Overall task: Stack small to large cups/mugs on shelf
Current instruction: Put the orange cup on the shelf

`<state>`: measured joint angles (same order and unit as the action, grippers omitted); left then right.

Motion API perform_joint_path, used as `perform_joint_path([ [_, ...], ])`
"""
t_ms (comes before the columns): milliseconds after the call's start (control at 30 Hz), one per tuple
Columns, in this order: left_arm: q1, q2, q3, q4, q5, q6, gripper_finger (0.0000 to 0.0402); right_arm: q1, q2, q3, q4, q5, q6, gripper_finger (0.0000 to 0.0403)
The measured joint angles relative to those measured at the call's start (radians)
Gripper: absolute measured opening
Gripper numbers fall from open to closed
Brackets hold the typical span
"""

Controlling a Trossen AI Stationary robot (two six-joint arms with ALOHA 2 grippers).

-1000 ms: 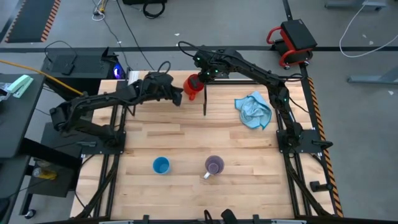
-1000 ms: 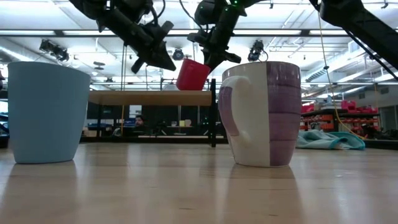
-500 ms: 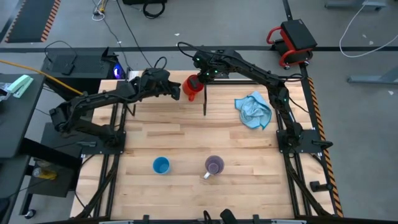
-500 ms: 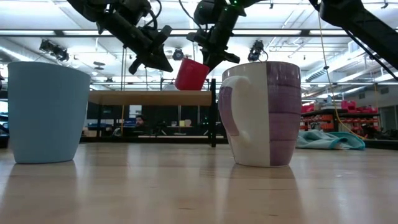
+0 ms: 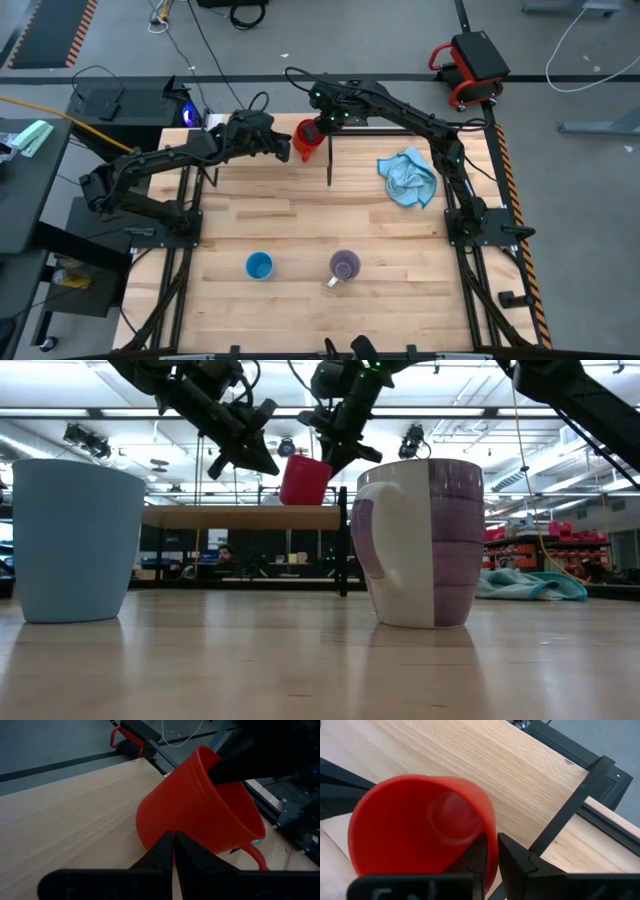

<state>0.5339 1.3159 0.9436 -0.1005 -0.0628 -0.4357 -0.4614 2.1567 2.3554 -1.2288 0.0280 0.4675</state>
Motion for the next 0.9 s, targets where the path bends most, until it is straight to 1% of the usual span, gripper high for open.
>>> perform_joint_path([
  [267, 0.0, 0.0, 0.0, 0.0, 0.0, -0.004, 0.0027, 0.0, 0.0, 0.0, 0.009, -0.002, 0.0, 0.0051],
  [567, 0.0, 0.0, 0.0, -0.002, 0.0, -0.005, 0.0019, 0.0, -0.035, 0.0, 0.062, 0.0, -0.019, 0.0051],
  [900, 0.0, 0.0, -0.001, -0.004, 0.0, -0.007, 0.0023, -0.001, -0.058, 0.0, 0.05, 0.012, -0.029, 0.0051],
])
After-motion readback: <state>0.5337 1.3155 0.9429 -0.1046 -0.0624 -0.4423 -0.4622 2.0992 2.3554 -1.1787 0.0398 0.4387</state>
